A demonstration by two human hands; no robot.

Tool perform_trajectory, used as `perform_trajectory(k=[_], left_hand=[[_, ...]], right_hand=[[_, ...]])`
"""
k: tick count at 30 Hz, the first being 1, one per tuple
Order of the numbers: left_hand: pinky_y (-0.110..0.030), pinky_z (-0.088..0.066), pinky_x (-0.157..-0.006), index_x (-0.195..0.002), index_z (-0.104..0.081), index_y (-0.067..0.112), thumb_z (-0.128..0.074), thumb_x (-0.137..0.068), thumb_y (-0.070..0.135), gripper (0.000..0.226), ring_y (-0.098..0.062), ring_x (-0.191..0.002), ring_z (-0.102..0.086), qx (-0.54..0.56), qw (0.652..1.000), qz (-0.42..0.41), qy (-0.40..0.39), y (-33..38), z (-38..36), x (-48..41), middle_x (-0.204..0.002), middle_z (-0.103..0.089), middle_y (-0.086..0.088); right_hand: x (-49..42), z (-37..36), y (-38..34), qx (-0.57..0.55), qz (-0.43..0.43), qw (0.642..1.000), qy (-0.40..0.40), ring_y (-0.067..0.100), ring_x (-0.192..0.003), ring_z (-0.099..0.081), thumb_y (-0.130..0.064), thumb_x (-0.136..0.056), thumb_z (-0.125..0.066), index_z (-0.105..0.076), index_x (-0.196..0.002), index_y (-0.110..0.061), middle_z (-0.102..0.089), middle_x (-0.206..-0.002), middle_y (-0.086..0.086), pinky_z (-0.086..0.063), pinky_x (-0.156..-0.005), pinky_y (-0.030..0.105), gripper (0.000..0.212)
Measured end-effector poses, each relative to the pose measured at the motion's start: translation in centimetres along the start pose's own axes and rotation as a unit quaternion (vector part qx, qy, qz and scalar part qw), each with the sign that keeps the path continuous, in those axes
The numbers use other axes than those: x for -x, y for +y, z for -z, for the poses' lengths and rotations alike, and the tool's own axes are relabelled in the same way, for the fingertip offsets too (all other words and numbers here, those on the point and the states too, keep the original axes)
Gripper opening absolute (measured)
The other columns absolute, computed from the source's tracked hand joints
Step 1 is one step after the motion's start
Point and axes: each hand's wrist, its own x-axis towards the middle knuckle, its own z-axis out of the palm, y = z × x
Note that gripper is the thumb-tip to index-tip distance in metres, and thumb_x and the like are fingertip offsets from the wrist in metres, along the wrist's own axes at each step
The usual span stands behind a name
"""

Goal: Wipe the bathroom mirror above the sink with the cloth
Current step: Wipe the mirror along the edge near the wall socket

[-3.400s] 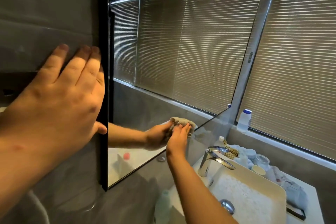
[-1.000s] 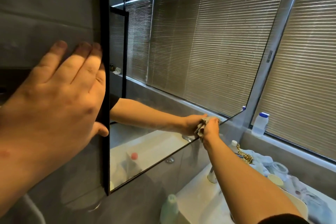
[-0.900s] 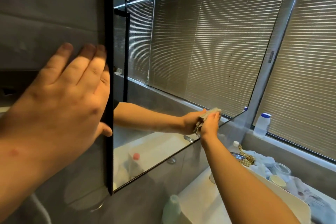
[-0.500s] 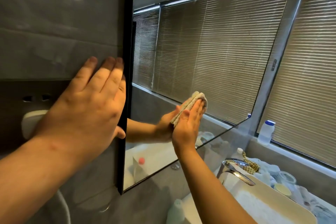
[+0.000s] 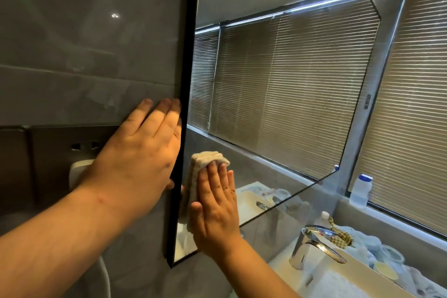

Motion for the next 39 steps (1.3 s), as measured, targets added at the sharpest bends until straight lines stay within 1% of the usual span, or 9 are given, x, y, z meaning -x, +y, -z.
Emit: perform_trajectory(k=[4,9,16,21,26,30,33,37,39], left_hand=[[-0.056,-0.022,-0.111,-0.124,-0.051,-0.017,-0.081,-0.055,0.038,0.093,-0.049,-0.128,-0.042,0.012,1.0,0.0,0.024,0.0,0.2,-0.2,-0.137,-0.044,-0.036],[-0.055,-0.012,-0.118,-0.138,-0.035,-0.013,-0.072,-0.062,0.063,0.114,-0.046,-0.138,-0.026,-0.055,0.998,-0.001,-0.006,0.1,0.1,0.2,-0.149,-0.028,-0.032],[-0.056,-0.014,-0.117,-0.137,-0.036,-0.015,-0.078,-0.057,0.059,0.116,-0.047,-0.136,-0.028,-0.055,0.998,0.012,0.001,0.4,0.0,0.2,-0.147,-0.029,-0.035],[-0.056,-0.012,-0.117,-0.134,-0.039,-0.015,-0.079,-0.057,0.057,0.113,-0.048,-0.136,-0.027,-0.039,0.999,0.008,0.005,0.3,-0.4,0.2,-0.147,-0.028,-0.034],[-0.057,-0.013,-0.117,-0.132,-0.041,-0.016,-0.08,-0.055,0.055,0.112,-0.049,-0.135,-0.028,-0.016,1.0,0.007,0.004,0.1,-1.0,0.2,-0.146,-0.029,-0.036],[-0.056,-0.01,-0.118,-0.133,-0.039,-0.015,-0.049,-0.074,0.061,0.097,-0.048,-0.137,-0.026,-0.024,1.0,0.005,0.017,0.1,-1.3,0.2,-0.148,-0.026,-0.035],[-0.056,-0.01,-0.118,-0.134,-0.039,-0.015,-0.026,-0.07,0.06,0.099,-0.047,-0.137,-0.025,-0.024,1.0,0.01,0.003,0.2,-1.2,0.0,-0.148,-0.025,-0.033],[-0.056,-0.009,-0.118,-0.135,-0.038,-0.014,-0.031,-0.072,0.063,0.099,-0.047,-0.137,-0.024,-0.042,0.999,0.008,0.017,0.2,-1.1,0.0,-0.149,-0.024,-0.033],[-0.056,-0.009,-0.119,-0.135,-0.039,-0.015,-0.057,-0.071,0.064,0.103,-0.047,-0.137,-0.024,-0.044,0.999,0.007,0.019,0.2,-1.2,0.0,-0.149,-0.024,-0.033]], right_hand=[[-7.4,1.9,1.9,-0.023,-0.067,0.996,0.053,0.027,-0.153,-0.01,-0.047,-0.106,-0.012,-0.02,-0.152,-0.009,-0.012,-0.163,0.004,-0.005,-0.124,0.044,0.061],[-9.9,1.6,1.8,-0.024,-0.1,0.99,0.092,0.027,-0.154,-0.006,-0.047,-0.105,-0.011,-0.014,-0.153,-0.007,-0.014,-0.163,0.008,-0.009,-0.124,0.05,0.063],[0.5,-1.6,0.8,0.019,0.055,0.997,0.059,0.04,-0.149,-0.02,-0.033,-0.106,-0.029,-0.019,-0.157,-0.012,-0.015,-0.165,0.009,-0.018,-0.121,0.056,0.056],[2.0,-0.5,2.0,0.042,0.057,0.996,0.054,0.039,-0.146,-0.03,-0.032,-0.105,-0.031,-0.03,-0.152,-0.008,-0.033,-0.156,0.016,-0.022,-0.119,0.056,0.052],[4.2,0.2,7.9,0.062,-0.137,0.987,0.063,0.033,-0.147,-0.028,-0.026,-0.097,-0.034,-0.04,-0.145,0.003,-0.032,-0.155,0.018,-0.017,-0.123,0.047,0.056],[5.9,1.0,12.3,0.047,-0.384,0.921,0.037,0.025,-0.149,-0.024,-0.034,-0.094,-0.024,-0.031,-0.154,-0.007,-0.03,-0.16,0.012,-0.02,-0.122,0.047,0.065],[6.2,1.3,13.2,0.054,-0.499,0.864,0.043,0.03,-0.135,-0.043,-0.045,-0.093,-0.015,-0.027,-0.156,-0.024,-0.042,-0.152,0.012,-0.035,-0.114,0.049,0.067],[6.3,1.0,12.8,0.011,-0.598,0.8,0.044,0.031,-0.124,-0.051,-0.056,-0.088,-0.008,-0.022,-0.156,-0.034,-0.047,-0.147,0.011,-0.04,-0.109,0.049,0.073],[6.8,0.5,12.1,-0.013,-0.617,0.787,0.029,0.034,-0.129,-0.047,-0.046,-0.092,-0.013,-0.018,-0.157,-0.031,-0.041,-0.153,0.012,-0.036,-0.113,0.049,0.067]])
